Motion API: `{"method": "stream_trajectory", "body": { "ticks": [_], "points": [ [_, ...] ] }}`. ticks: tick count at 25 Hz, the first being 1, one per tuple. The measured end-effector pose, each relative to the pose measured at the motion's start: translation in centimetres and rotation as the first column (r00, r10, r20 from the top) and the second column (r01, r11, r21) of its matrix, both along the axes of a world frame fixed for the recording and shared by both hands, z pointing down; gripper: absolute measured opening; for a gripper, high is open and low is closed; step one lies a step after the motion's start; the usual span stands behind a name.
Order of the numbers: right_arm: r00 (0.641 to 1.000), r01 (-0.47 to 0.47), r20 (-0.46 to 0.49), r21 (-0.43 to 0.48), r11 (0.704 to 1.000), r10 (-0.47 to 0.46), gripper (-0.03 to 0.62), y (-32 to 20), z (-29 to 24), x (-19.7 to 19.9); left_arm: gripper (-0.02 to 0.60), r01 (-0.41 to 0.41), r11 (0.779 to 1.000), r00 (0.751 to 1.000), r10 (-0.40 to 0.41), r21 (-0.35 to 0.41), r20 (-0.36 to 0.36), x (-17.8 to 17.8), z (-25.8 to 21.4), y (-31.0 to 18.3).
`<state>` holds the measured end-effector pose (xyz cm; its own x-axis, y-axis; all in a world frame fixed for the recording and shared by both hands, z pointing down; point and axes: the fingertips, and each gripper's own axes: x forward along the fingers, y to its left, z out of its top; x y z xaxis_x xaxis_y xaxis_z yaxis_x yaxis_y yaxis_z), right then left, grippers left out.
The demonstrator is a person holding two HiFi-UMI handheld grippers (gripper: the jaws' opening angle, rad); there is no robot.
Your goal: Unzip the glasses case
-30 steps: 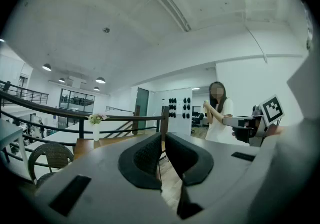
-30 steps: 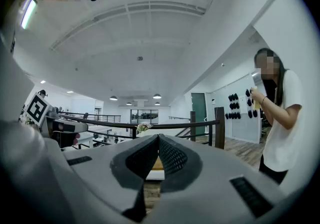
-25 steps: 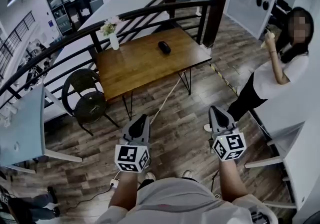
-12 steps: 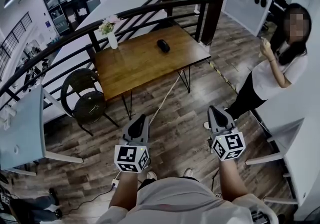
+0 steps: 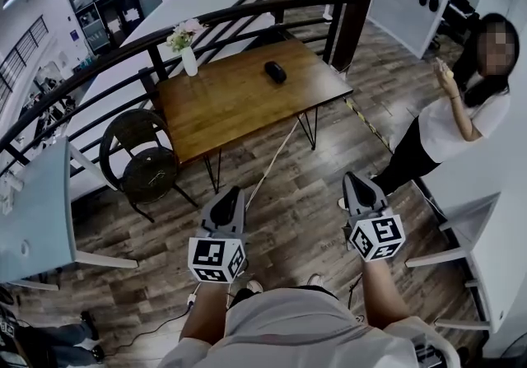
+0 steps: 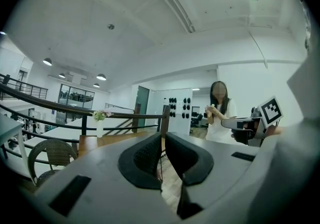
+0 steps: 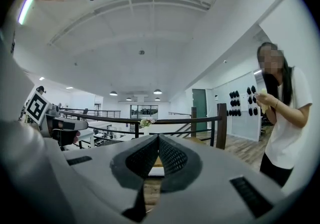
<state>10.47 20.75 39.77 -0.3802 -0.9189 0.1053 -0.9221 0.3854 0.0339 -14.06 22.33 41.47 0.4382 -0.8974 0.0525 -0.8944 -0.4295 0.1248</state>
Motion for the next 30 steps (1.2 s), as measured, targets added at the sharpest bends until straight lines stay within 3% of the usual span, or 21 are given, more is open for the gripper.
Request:
{"method": "stream_trajectory", "body": {
  "ticks": [8,18,24,30],
  "points": [
    [0.999,0.009,-0.047,-0.023,1.0,-0.01,0.052,-1.2,0.9,-5.8,0.032,-0.027,0.999,0.999,0.026,-0.039,-0.027,-4.4,1.9,-1.6],
    [0.999,0.036,-0.032,-0.064,0.997,-0.038,0.052,-8.1,2.8,-5.8,0.032,0.014,0.998,1.0,-0.015,-0.063,-0.017,-5.0,3.1,-7.3],
    [0.996,0.091,0.005,-0.057,0.994,-0.091,0.052,-15.6,3.1,-2.8,0.032,0.063,0.996,0.998,-0.062,-0.064,0.018,-1.3,2.4,-13.9],
    [0.995,0.097,0.024,-0.102,0.99,-0.095,0.052,-23.2,4.1,5.0,0.032,0.1,0.991,0.995,-0.097,-0.095,0.027,5.0,3.1,-20.5]
  ]
}}
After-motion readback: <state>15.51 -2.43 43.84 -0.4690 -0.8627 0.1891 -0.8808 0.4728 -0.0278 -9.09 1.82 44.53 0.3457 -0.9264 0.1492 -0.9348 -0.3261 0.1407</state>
